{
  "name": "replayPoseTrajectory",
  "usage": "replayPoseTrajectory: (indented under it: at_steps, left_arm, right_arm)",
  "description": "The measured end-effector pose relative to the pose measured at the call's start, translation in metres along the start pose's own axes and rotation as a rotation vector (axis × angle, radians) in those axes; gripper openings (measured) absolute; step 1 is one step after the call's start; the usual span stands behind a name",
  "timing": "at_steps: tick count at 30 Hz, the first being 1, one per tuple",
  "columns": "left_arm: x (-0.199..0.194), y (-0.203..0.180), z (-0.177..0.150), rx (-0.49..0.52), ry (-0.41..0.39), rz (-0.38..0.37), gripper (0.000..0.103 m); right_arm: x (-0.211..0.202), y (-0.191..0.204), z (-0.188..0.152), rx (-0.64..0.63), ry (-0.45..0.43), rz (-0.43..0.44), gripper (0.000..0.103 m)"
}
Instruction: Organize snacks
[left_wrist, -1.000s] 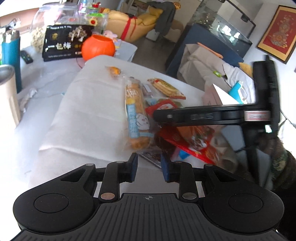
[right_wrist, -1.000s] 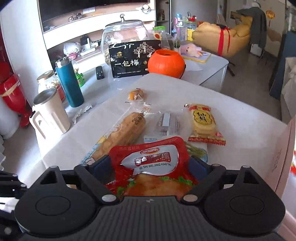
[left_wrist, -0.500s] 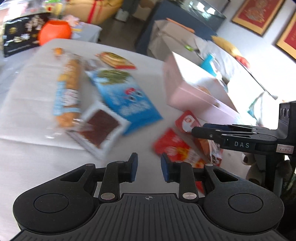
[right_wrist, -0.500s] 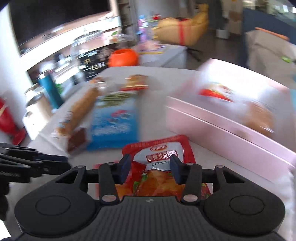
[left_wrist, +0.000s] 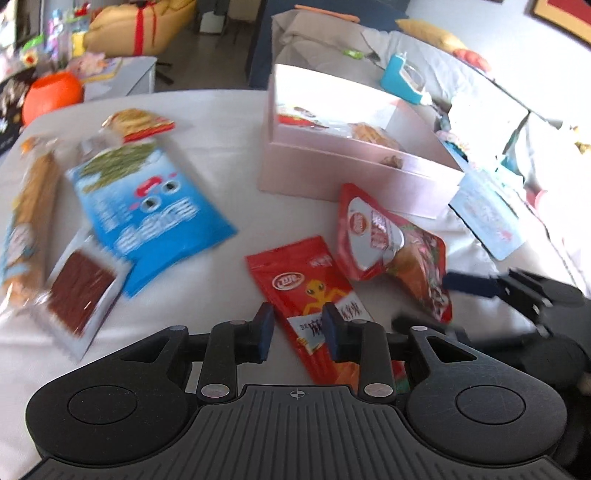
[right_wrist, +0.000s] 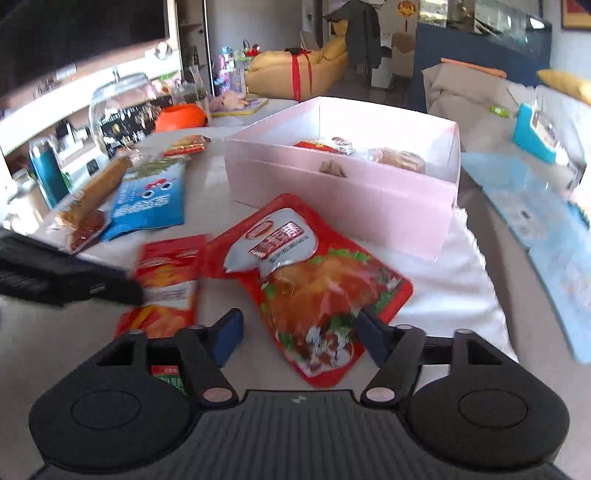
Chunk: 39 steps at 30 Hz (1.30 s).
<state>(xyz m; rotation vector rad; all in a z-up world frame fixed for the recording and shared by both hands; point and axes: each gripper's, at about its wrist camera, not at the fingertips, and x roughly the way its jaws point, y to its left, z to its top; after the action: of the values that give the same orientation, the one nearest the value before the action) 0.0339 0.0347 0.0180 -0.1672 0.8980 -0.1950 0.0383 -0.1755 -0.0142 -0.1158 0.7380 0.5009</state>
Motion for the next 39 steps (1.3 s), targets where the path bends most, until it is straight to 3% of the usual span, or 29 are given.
replayPoseTrajectory:
  at_steps: [5, 14, 17, 20, 23, 26, 30, 32, 36, 39]
  left_arm:
    - [0.007, -0.023, 0.004, 0.109, -0.020, 0.054, 0.034]
    - [-0.003, -0.032, 0.003, 0.100, -0.033, 0.057, 0.034]
    - [-0.002, -0.047, 0.001, 0.159, -0.019, 0.041, 0.034]
    - [0.005, -0.062, -0.005, 0.248, -0.022, 0.082, 0.036]
    - [0.005, -0.065, -0.007, 0.286, -0.026, 0.113, 0.039]
    - [0.002, -0.055, -0.006, 0.294, -0.035, 0.176, 0.039]
    - [-0.006, -0.029, -0.005, 0.232, -0.033, 0.220, 0.039]
    - [-0.008, -0.013, -0.007, 0.180, -0.017, 0.221, 0.035]
    - [-0.017, 0.012, -0.012, 0.051, -0.012, 0.132, 0.035]
    - [-0.024, 0.020, -0.012, 0.023, -0.024, 0.103, 0.035]
  right_arm:
    - [-0.008, -0.007, -0.013, 0.050, -0.041, 0.042, 0.080]
    - [-0.009, -0.044, -0.014, 0.310, -0.105, 0.087, 0.080]
    - [-0.009, -0.055, -0.016, 0.386, -0.128, 0.068, 0.080]
    - [-0.009, -0.066, -0.019, 0.443, -0.147, 0.103, 0.080]
    - [-0.008, -0.064, -0.019, 0.438, -0.145, 0.098, 0.080]
    - [-0.007, -0.049, -0.012, 0.357, -0.117, 0.048, 0.080]
    - [-0.007, -0.035, 0.009, 0.175, -0.125, 0.010, 0.081]
    - [0.002, -0.040, 0.023, 0.145, -0.092, 0.061, 0.083]
    - [0.029, -0.056, 0.042, 0.165, -0.051, 0.084, 0.083]
    - [0.045, -0.062, 0.044, 0.220, 0.013, 0.113, 0.086]
